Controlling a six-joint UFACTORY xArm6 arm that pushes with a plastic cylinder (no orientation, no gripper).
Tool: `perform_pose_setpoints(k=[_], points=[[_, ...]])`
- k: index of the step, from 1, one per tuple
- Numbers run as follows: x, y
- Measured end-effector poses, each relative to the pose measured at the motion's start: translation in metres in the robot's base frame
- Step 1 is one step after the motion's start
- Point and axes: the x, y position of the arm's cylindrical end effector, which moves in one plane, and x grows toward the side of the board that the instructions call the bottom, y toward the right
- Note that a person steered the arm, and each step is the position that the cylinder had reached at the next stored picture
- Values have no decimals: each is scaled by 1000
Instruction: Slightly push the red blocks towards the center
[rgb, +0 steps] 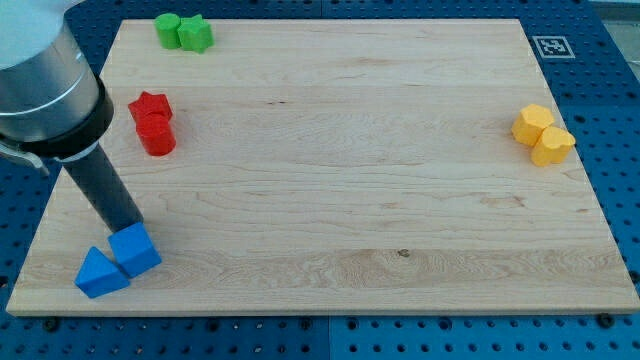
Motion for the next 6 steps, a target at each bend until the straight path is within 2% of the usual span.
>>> perform_pose_setpoints(k=[4, 6], points=[[12, 19], [-41, -13]])
